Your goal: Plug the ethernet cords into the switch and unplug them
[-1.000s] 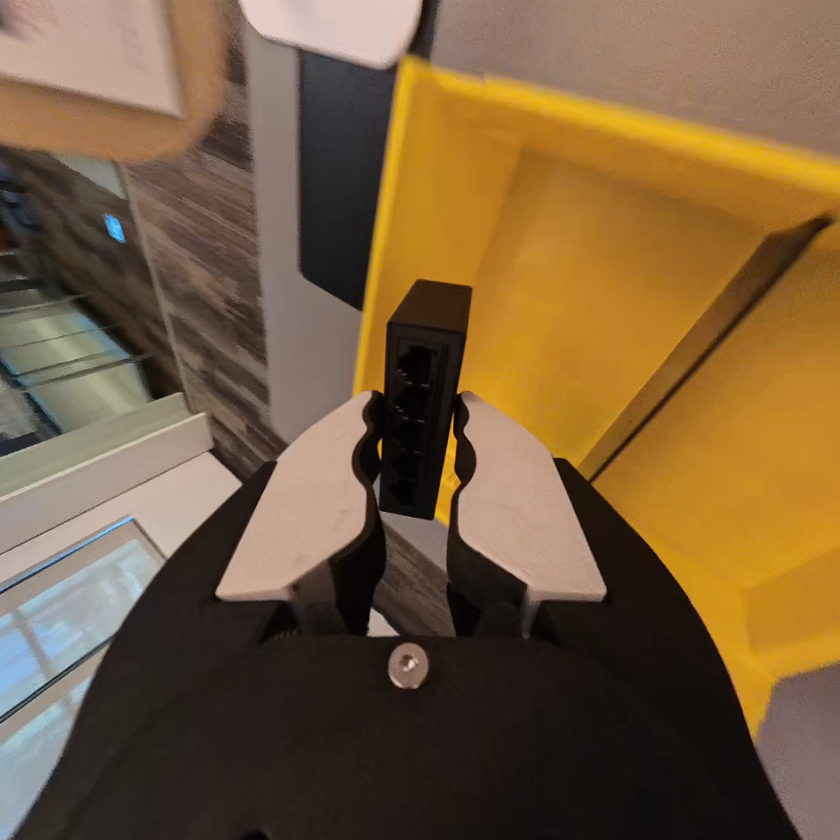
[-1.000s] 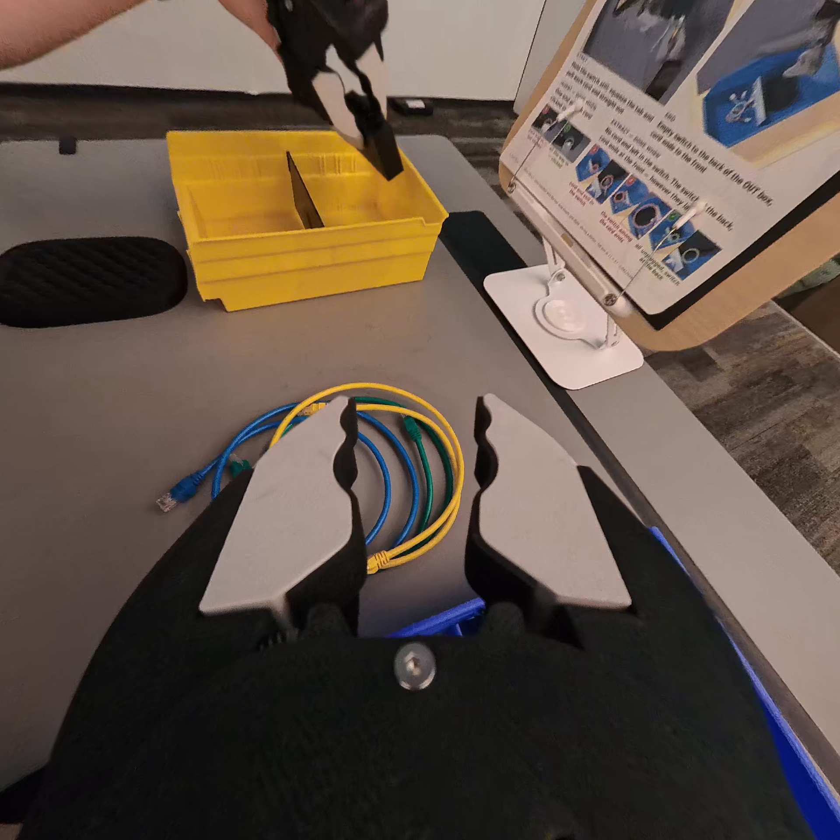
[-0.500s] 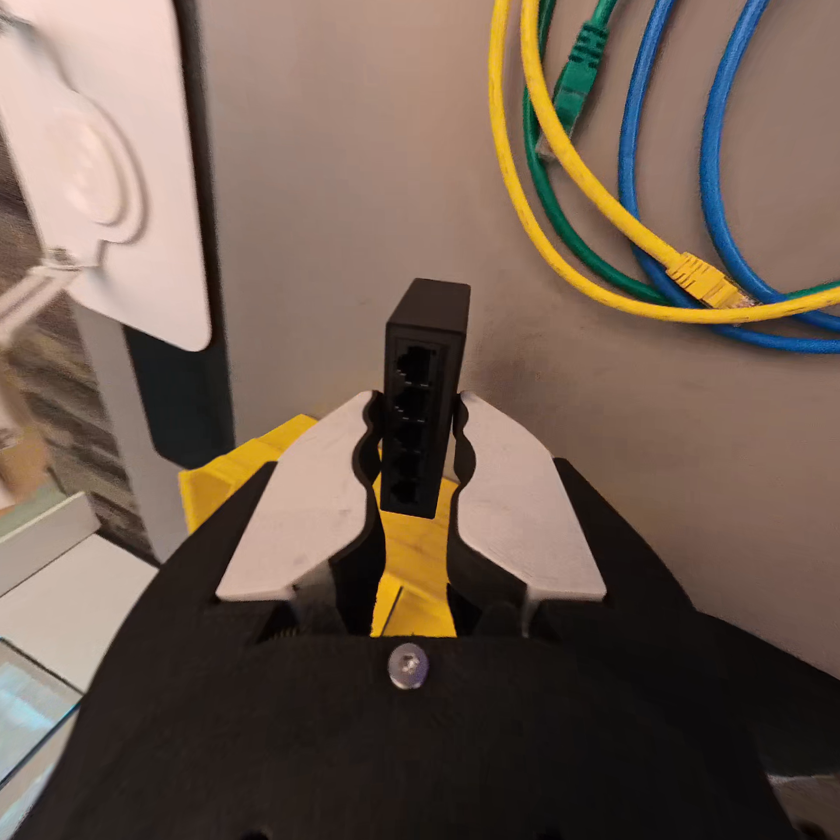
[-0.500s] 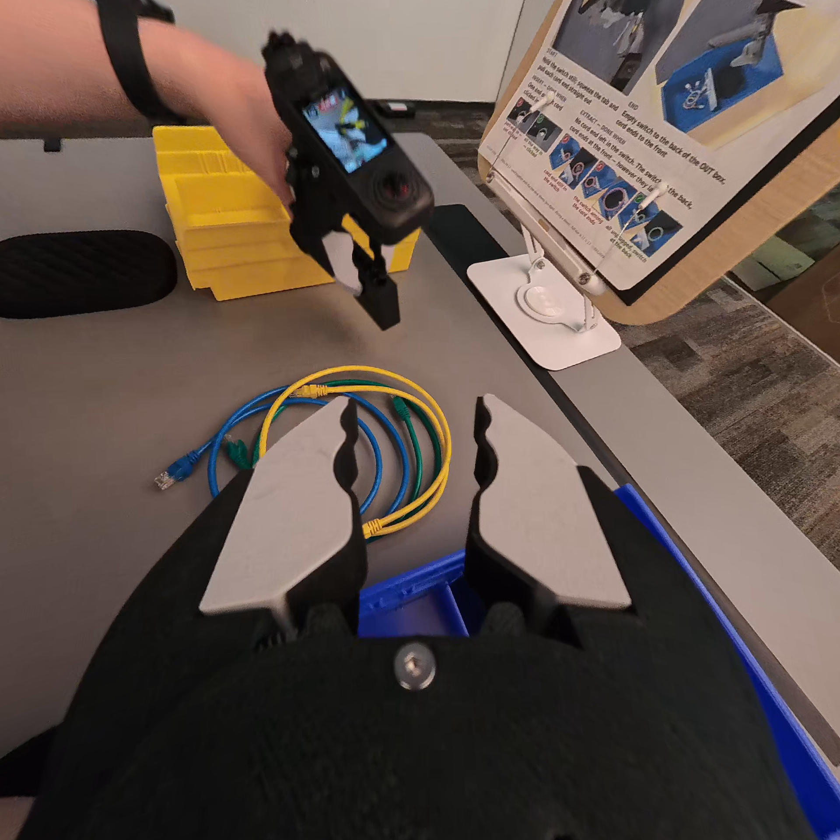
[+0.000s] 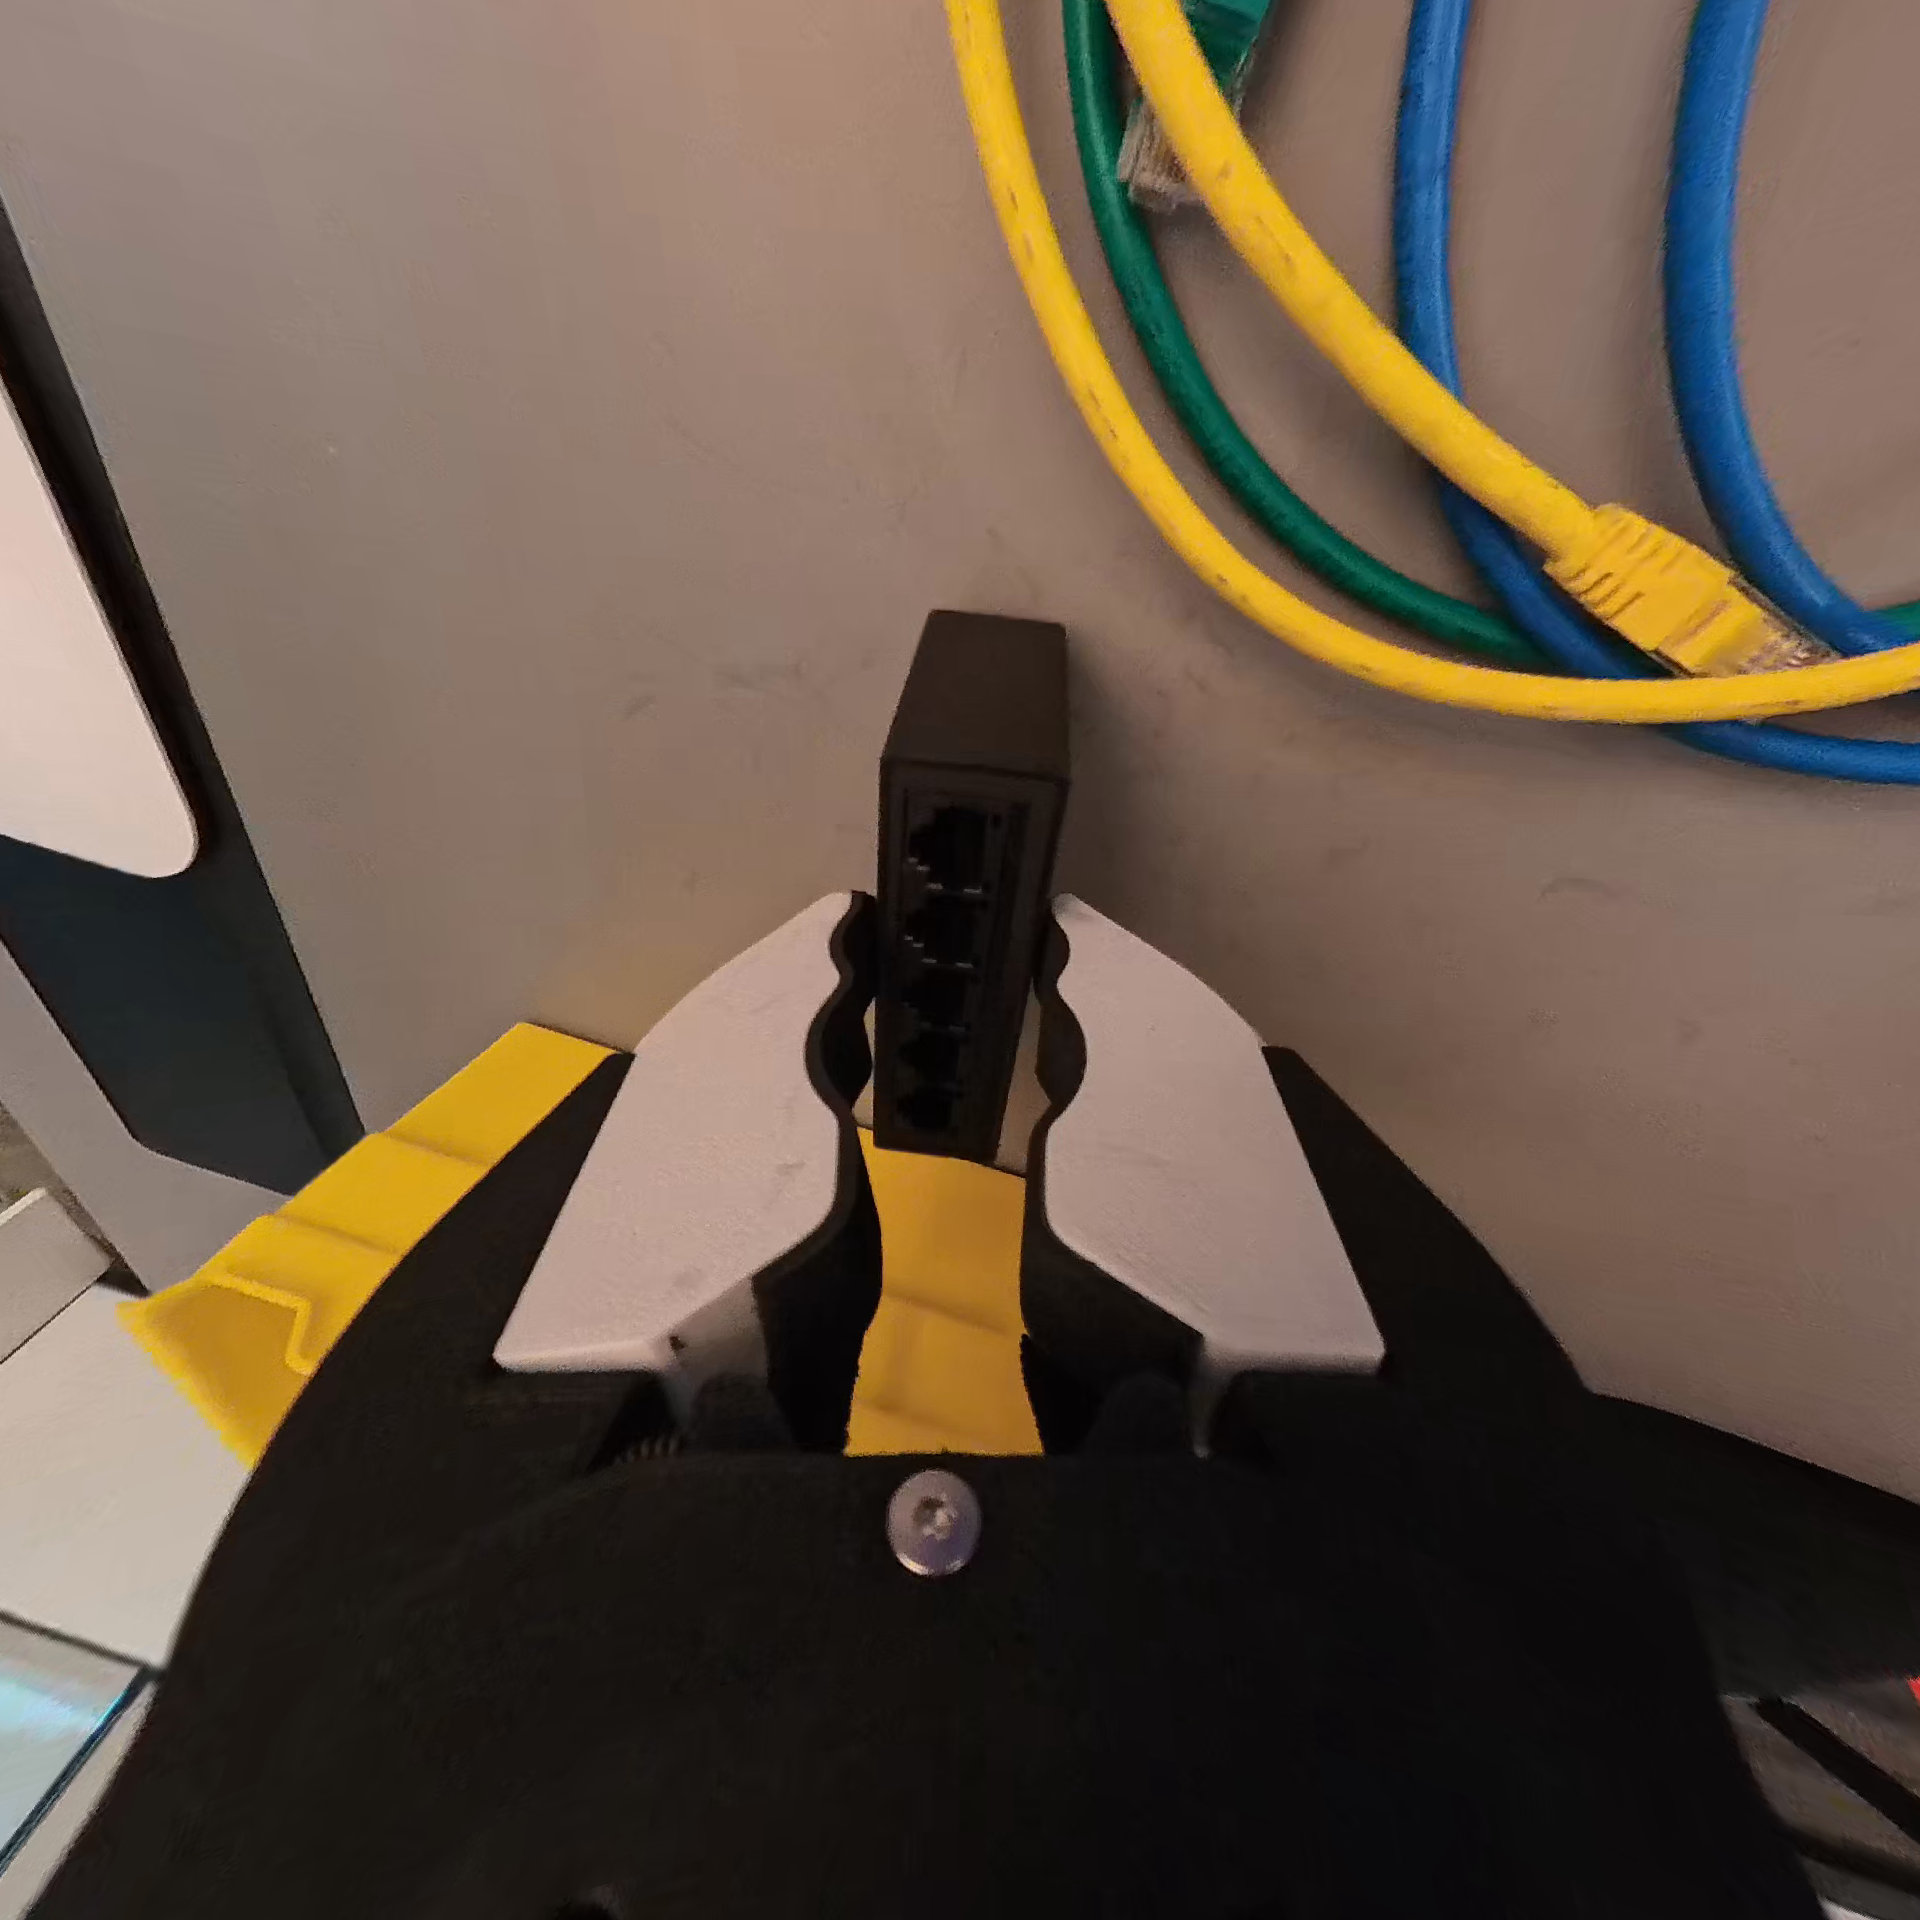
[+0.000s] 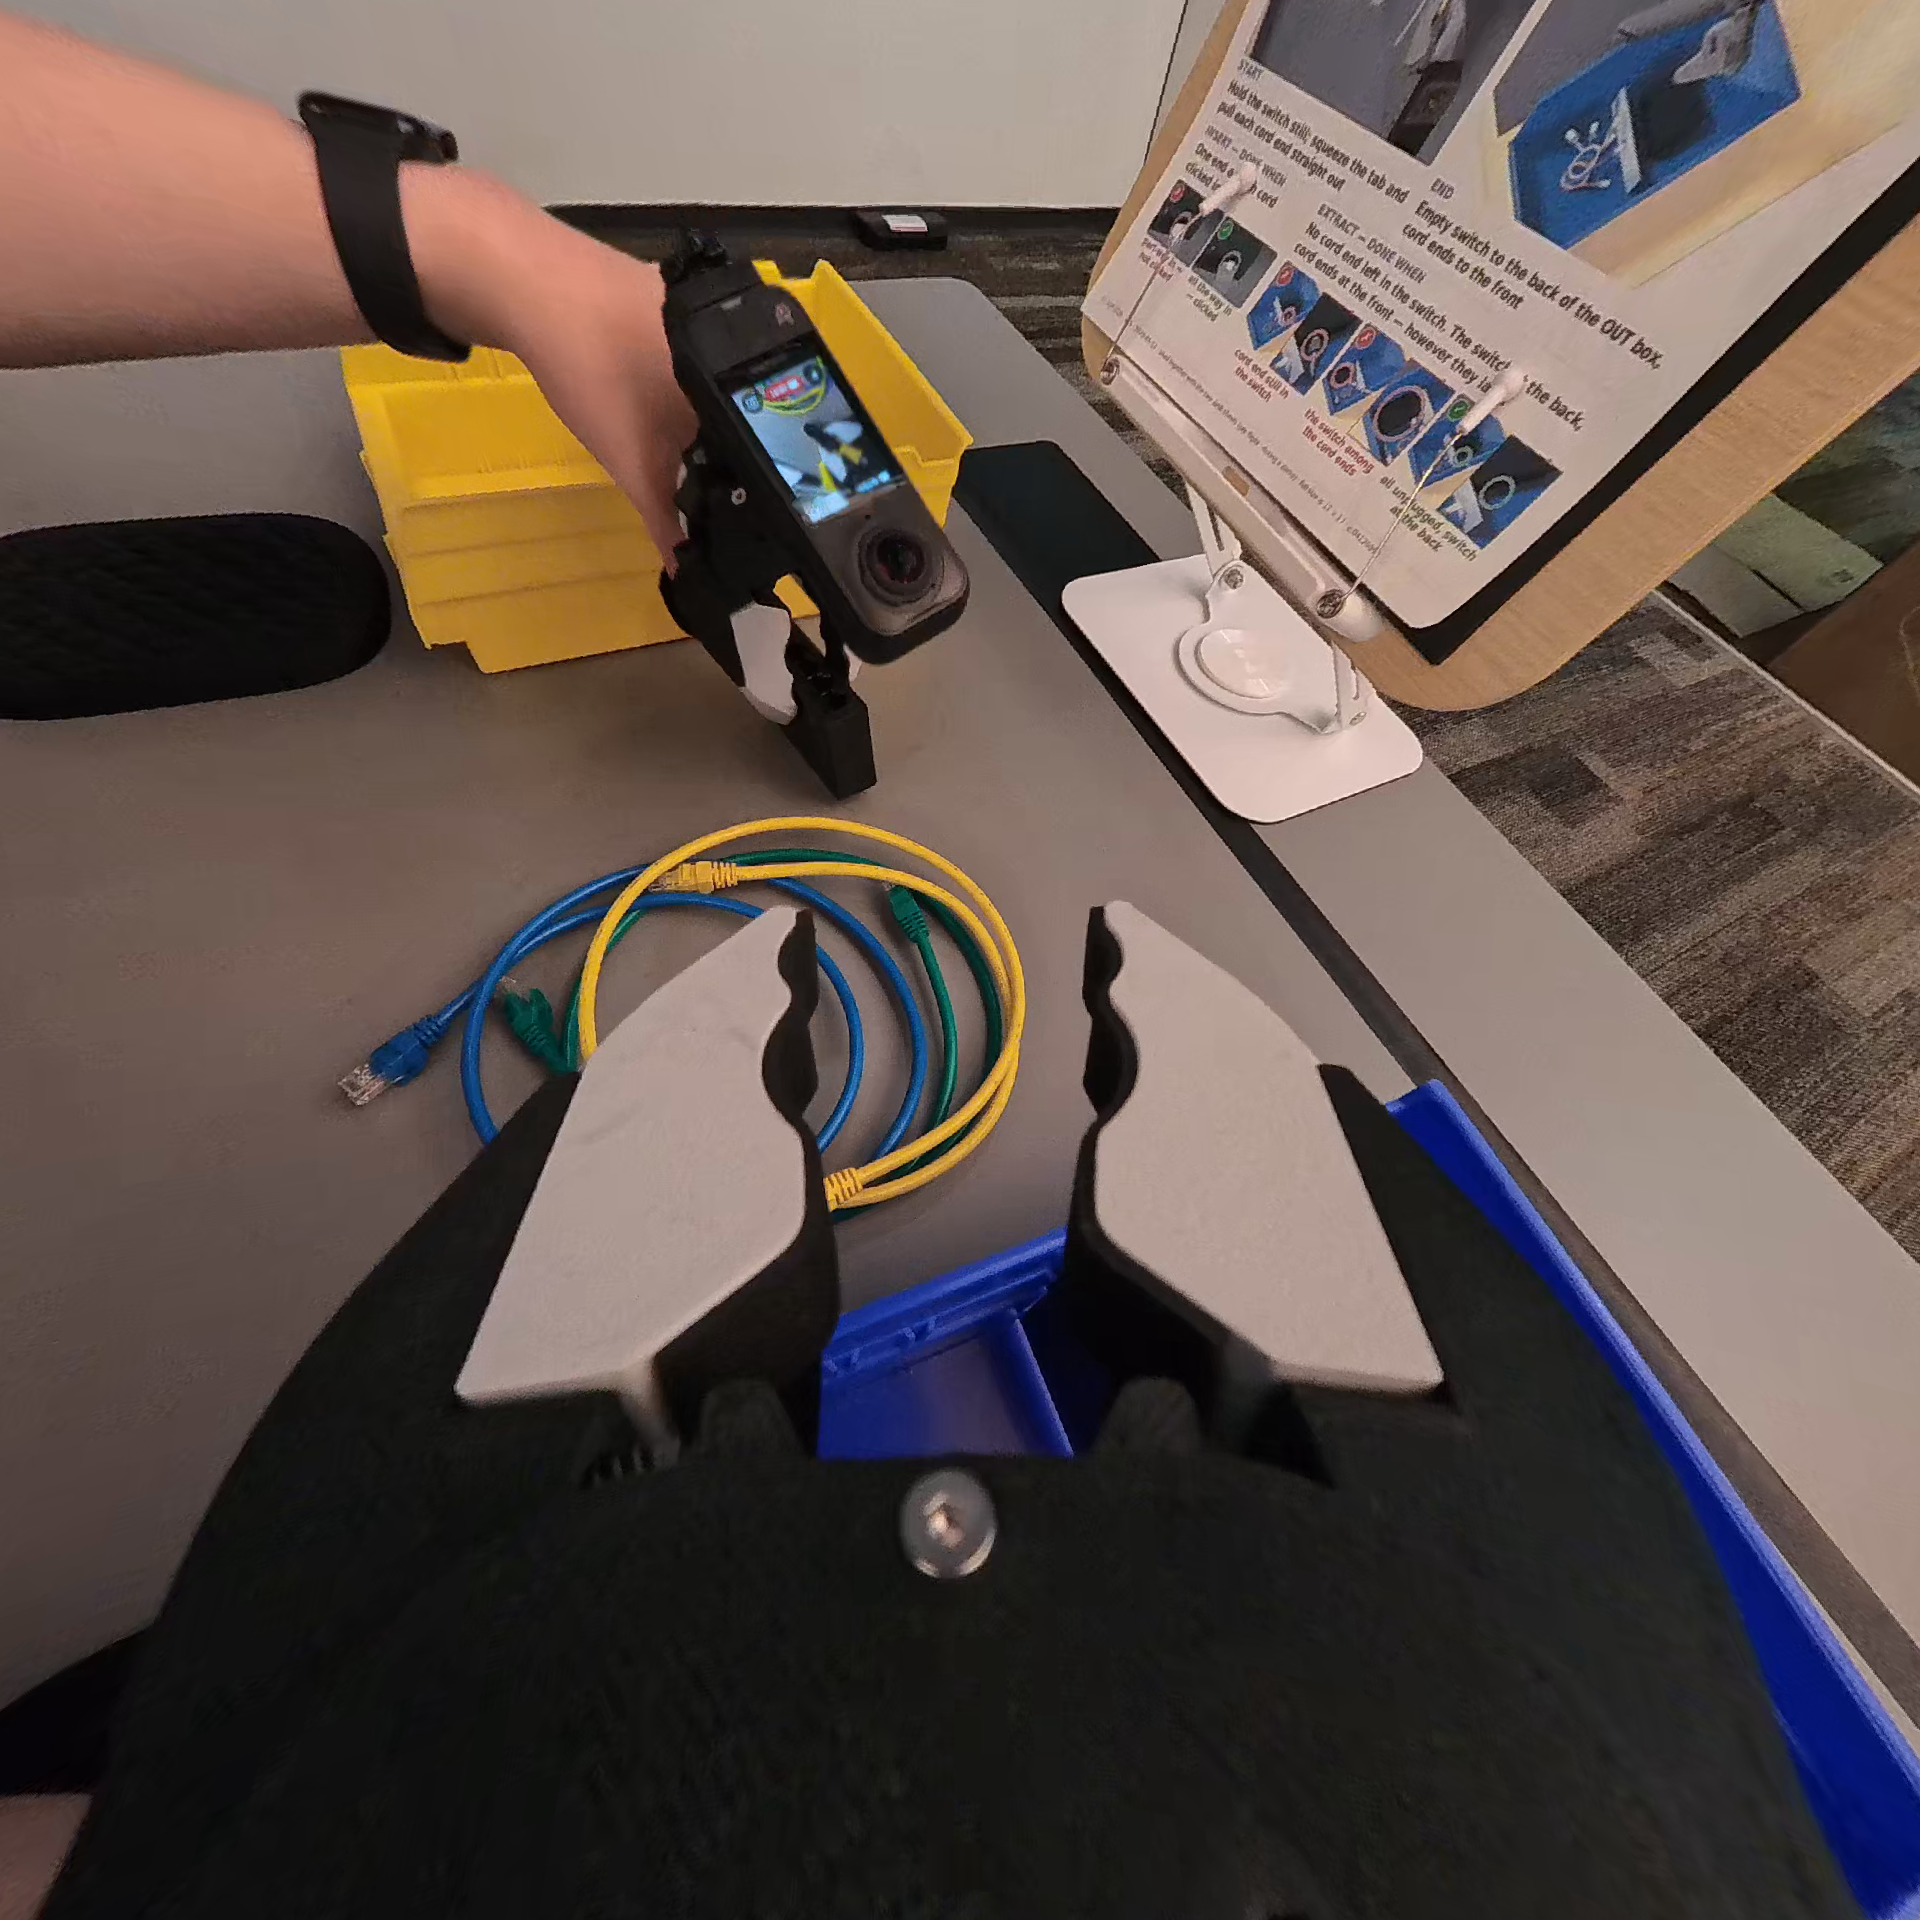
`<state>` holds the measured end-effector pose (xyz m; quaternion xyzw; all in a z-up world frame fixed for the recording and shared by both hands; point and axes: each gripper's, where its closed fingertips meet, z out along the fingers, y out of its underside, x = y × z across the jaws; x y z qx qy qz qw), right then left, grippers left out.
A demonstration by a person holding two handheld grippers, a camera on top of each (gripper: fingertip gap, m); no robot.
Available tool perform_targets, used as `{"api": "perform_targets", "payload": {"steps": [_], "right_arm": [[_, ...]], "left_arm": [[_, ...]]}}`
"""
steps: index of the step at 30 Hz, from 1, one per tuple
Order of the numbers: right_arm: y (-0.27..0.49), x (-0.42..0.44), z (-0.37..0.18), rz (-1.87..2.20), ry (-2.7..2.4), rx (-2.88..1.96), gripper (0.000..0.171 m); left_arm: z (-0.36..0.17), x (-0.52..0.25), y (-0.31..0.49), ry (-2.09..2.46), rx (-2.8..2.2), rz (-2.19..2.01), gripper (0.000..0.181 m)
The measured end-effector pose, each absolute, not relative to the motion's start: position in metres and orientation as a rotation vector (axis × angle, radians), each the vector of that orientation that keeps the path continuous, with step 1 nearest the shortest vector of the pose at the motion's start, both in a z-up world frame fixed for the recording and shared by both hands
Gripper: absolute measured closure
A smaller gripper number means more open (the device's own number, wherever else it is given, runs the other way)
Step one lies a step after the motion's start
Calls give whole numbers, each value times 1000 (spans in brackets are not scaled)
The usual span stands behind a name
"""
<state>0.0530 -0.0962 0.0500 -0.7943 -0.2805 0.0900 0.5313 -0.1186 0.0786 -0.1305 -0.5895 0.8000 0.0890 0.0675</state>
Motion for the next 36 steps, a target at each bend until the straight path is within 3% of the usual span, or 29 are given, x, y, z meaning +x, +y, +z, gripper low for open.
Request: {"api": "perform_targets", "payload": {"steps": [6,11,15,18,22,24,25,32,36], "right_arm": [[-99,59,51,217,-653,-1888,120],[-111,73,66,191,-601,-1826,120],[-128,88,102,173,-503,-1677,121],[-143,94,131,158,-440,-1552,121],[-167,90,149,130,-453,-1463,120],[-175,90,151,100,-461,-1453,121],[-178,89,150,82,-469,-1452,121],[-186,86,142,37,-529,-1474,121],[-179,85,138,34,-543,-1494,121]], "left_arm": [[-130,-110,82,2356,-1757,209,151],[-79,-89,72,2145,-1669,3,123],[-42,-49,-8,1991,-1537,-325,133],[-54,-18,-74,2046,-1371,-389,124],[-83,18,-100,2198,-830,-143,137],[-100,31,-107,2324,-828,-212,146],[-109,33,-113,2410,-851,-274,138],[-131,39,-127,2651,-929,-390,125],[-133,42,-134,2614,-961,-470,136]]}}
